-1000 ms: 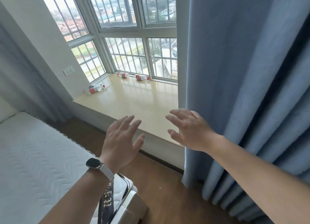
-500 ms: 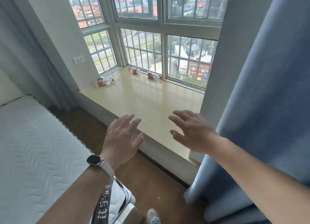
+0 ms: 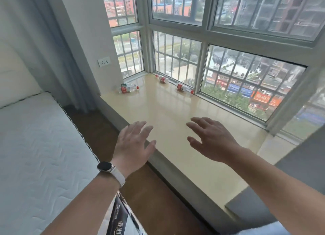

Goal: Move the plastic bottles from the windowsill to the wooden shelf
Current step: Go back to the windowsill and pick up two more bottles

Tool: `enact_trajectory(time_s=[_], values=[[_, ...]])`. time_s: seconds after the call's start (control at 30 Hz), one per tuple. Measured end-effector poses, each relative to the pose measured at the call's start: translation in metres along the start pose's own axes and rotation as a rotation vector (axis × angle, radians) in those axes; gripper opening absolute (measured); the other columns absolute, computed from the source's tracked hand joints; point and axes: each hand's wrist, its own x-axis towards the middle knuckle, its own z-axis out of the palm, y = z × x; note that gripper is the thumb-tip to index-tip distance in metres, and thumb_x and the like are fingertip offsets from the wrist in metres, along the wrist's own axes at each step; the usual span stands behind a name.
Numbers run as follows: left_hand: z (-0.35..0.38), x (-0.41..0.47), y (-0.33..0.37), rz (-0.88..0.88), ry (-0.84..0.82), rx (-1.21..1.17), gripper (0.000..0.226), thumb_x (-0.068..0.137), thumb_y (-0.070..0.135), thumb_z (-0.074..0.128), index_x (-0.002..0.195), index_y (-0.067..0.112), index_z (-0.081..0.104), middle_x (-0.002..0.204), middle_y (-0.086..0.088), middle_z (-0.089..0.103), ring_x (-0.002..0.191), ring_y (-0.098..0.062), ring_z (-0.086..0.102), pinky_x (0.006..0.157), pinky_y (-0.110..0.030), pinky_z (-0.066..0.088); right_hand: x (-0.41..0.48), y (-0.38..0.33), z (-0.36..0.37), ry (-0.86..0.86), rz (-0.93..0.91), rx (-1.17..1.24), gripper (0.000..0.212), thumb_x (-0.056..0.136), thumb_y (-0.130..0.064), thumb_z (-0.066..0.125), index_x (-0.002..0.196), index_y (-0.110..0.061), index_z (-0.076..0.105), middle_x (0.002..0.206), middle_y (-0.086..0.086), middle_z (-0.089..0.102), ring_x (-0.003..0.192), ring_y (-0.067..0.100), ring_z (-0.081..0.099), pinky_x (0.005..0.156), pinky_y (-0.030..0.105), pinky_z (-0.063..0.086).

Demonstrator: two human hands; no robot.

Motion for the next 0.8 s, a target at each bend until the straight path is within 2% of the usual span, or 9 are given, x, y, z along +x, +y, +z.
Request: enact_trajectory(time_s=[0.13, 0.33, 0.53, 0.8], values=[[-0.004, 0.021, -0.035, -0.036, 0.012, 0.034, 0.050, 0.091, 0.050, 0.043, 0.129, 0.022, 0.059, 0.136, -0.005, 0.058, 0.131, -0.028, 0.049, 0.109, -0.056, 0.036, 0.047, -0.005, 0.001, 0.003, -0.041, -0.012, 0.057, 0.098, -0.055, 0.034, 0.148, -0.027, 0.035, 0.156, -0.003, 0.033, 0.142, 0.022, 0.028, 0.110, 0.037, 0.027], [-0.007, 0.045, -0.075, -0.120, 0.070, 0.087, 0.048, 0.089, 0.047, 0.046, 0.124, 0.018, 0.064, 0.131, -0.008, 0.061, 0.126, -0.031, 0.053, 0.105, -0.055, 0.041, 0.114, -0.022, 0.022, -0.035, -0.133, 0.060, 0.063, 0.090, -0.058, 0.027, 0.138, -0.024, 0.048, 0.146, 0.001, 0.048, 0.133, 0.028, 0.043, 0.102, 0.041, 0.037], [0.004, 0.066, -0.111, -0.205, 0.086, 0.155, 0.046, 0.088, 0.044, 0.050, 0.123, 0.018, 0.065, 0.131, -0.009, 0.062, 0.125, -0.031, 0.054, 0.103, -0.053, 0.042, 0.182, -0.033, 0.044, -0.038, -0.231, 0.101, 0.065, 0.089, -0.058, 0.024, 0.139, -0.024, 0.047, 0.148, 0.000, 0.046, 0.134, 0.028, 0.041, 0.104, 0.041, 0.036], [0.020, 0.139, -0.147, -0.294, 0.102, 0.224, 0.042, 0.089, 0.040, 0.057, 0.123, 0.017, 0.065, 0.130, -0.010, 0.063, 0.124, -0.033, 0.056, 0.103, -0.051, 0.043, 0.292, -0.012, 0.045, -0.045, -0.348, 0.108, 0.066, 0.089, -0.058, 0.022, 0.140, -0.024, 0.046, 0.149, 0.001, 0.044, 0.136, 0.027, 0.039, 0.105, 0.041, 0.034]])
